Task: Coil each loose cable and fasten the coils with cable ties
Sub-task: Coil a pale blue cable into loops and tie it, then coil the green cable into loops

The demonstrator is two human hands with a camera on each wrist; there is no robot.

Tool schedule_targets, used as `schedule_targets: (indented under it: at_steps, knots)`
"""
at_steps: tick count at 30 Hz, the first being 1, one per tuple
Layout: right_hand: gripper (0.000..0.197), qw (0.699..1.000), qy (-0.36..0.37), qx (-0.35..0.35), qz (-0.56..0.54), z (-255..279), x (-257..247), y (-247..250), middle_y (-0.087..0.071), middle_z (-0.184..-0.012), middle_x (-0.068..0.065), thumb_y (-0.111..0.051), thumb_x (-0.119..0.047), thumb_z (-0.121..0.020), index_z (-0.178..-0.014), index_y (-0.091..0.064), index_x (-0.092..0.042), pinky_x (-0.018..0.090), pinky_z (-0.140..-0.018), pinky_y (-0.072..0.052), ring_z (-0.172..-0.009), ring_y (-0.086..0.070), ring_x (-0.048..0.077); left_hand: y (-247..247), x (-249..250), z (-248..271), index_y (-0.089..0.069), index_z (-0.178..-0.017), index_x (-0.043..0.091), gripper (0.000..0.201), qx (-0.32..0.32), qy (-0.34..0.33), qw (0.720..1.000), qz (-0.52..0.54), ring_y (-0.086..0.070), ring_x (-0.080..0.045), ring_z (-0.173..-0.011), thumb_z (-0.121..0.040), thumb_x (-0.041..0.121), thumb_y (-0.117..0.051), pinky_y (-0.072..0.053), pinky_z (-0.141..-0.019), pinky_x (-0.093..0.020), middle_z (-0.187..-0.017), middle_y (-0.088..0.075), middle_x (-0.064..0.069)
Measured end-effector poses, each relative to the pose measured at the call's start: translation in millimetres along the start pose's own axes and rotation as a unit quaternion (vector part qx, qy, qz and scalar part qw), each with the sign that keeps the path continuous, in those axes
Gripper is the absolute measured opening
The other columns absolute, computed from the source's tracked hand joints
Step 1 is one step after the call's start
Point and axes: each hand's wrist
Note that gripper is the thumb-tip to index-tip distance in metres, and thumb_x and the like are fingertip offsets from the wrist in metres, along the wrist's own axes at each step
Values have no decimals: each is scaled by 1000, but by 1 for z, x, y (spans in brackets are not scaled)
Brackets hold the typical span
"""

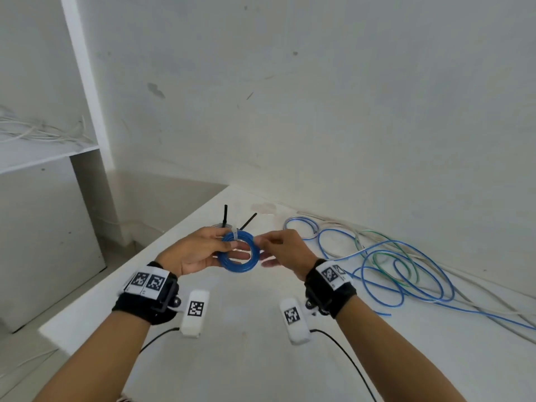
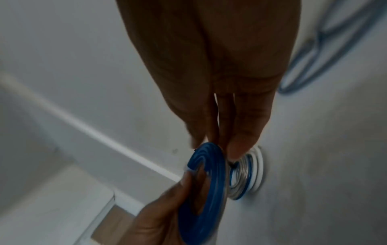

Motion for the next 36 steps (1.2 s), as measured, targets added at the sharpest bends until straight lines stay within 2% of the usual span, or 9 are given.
schedule_targets:
  at_steps: [2,4,8,13,16,21,26,31,36]
  knots:
    - [20,995,-36,-22,-88,-12,1,-12,-69,-77,9,-68,-9,-96,-107,-71,8,20,-61,-58,-61,-65,9,11,3,-3,-62,-126,3,29,20,12,1000,-17,-71,-35,-108,-97,4,-61,-62,-83,-36,-117,-71,-23]
    - [20,991,-56,11,-117,-28,5,-23,-68,-75,12,-68,-3,-95,-107,-70,13,19,-59,-57,-57,-63,10,24,1,-5,-66,-119,0,27,78,24,994,-73,-75,-27,-93,-94,10,-67,-62,-73,-32,-104,-76,-17]
    - [6,993,-60,76,-62,-48,17,-44,-71,-79,18,-71,-4,-93,-89,-73,0,24,-59,-59,-59,-65,17,49,-14,-13,-64,-115,-8,22,171,49,976,-129,-73,-26,-75,-94,-2,-64,-64,-70,-35,-90,-73,-20]
    - [19,995,-63,65,44,-53,24,-60,-75,-77,15,-85,-16,-82,-76,-67,-14,38,-75,-64,-67,-72,24,55,-19,-21,-64,-111,-9,26,248,3,951,-183,-70,-36,-79,-86,-14,-68,-64,-70,-44,-92,-69,-25]
    - [21,990,-84,81,79,-55,26,-64,-76,-84,17,-85,-10,-79,-77,-64,-13,41,-75,-64,-73,-77,30,54,-21,-26,-64,-92,-5,20,287,-9,938,-196,-69,-39,-78,-79,-15,-75,-61,-76,-57,-89,-66,-26]
    - [20,990,-81,70,96,-50,25,-69,-77,-87,17,-82,-9,-83,-84,-62,-13,42,-75,-65,-71,-77,29,51,-24,-28,-67,-76,5,20,316,-12,912,-262,-70,-35,-79,-74,-5,-84,-62,-76,-53,-83,-70,-18]
    - [19,987,-68,52,133,-46,27,-49,-77,-92,15,-77,-23,-89,-98,-66,-10,29,-72,-62,-62,-71,19,24,-11,-27,-63,-82,26,21,365,-37,813,-453,-68,-25,-90,-80,28,-83,-55,-83,-38,-84,-67,7]
    - [22,961,-68,56,263,-29,39,2,-74,-99,11,-78,-35,-85,-80,-59,-26,44,-83,-61,-89,-73,31,-31,-4,-43,-56,-85,23,24,292,-83,832,-464,-62,-21,-85,-85,37,-76,-50,-80,-35,-82,-61,9]
    - [23,922,-117,163,332,14,54,90,-68,-113,11,-74,-38,-89,-101,-69,-19,38,-91,-54,-108,-66,33,-114,-11,-76,-60,-89,21,24,114,-87,858,-494,-67,-24,-88,-84,35,-79,-54,-82,-34,-87,-66,2]
Point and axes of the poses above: each hand's wrist, its own z-axis away from the middle knuckle, its own y-axis out of the back of the hand, x = y × z
